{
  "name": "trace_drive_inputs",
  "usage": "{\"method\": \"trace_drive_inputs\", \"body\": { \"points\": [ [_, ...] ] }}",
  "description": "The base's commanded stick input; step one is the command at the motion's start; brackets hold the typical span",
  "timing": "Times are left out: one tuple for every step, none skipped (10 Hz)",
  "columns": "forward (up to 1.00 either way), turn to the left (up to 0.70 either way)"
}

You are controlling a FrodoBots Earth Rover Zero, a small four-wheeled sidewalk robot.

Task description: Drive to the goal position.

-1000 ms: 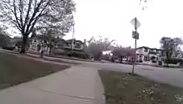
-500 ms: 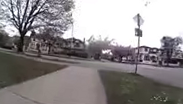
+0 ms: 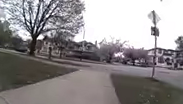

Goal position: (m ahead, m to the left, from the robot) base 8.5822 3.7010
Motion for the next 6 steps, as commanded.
{"method": "trace_drive_inputs", "body": {
  "points": [
    [0.85,0.00],
    [0.85,0.00],
    [0.85,0.00],
    [0.85,0.00],
    [0.85,0.00],
    [0.85,0.00]
  ]
}}
